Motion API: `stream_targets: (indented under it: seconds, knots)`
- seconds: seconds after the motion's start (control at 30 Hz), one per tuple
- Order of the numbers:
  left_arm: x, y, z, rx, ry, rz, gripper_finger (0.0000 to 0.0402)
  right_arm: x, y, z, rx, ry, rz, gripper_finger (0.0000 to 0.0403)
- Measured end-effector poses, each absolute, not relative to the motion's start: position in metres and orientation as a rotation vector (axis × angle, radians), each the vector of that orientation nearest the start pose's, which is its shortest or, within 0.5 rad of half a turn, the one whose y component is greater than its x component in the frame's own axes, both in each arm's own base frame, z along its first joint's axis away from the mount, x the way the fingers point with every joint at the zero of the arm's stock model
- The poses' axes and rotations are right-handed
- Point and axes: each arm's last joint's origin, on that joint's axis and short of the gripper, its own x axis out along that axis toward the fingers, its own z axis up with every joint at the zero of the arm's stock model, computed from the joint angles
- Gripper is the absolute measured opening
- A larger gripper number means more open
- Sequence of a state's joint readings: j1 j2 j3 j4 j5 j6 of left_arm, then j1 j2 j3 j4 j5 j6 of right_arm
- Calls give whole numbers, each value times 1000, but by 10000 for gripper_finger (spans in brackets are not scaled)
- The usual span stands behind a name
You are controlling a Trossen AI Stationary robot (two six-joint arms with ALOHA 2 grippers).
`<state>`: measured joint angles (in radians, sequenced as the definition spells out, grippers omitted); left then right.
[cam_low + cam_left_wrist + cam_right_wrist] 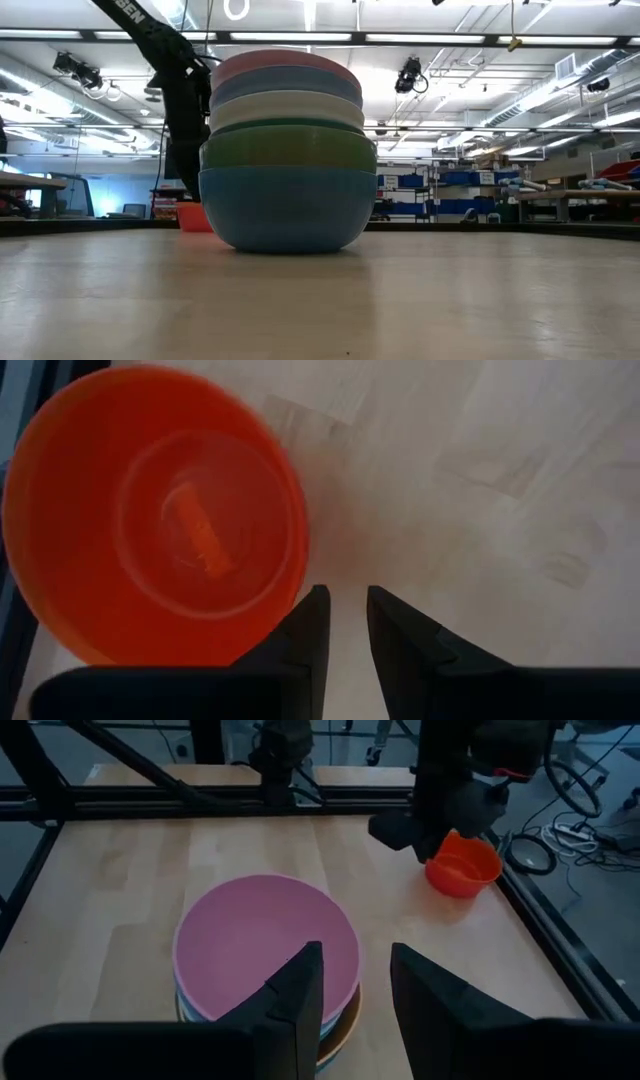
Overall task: Nest bowls inside each other
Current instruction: Stack the orange bowl on top of the pink bowl
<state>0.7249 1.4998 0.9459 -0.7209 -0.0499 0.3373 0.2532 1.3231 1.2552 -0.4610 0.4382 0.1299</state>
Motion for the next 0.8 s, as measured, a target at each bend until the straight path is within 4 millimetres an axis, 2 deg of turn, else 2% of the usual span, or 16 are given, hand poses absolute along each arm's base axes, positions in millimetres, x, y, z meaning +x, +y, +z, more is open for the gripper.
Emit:
stream_targets:
  seconds: [0.17, 0.37, 0.8]
  knots:
    - [208, 179, 211, -140, 1301, 437, 108, 281, 52, 355, -35, 491, -206, 106]
    - [213, 189, 224, -50, 1254, 488, 126, 282, 47, 355, -26, 493, -215, 106]
    - [208, 204, 208, -60, 1311, 487, 127, 282, 46, 355, -23, 493, -217, 106]
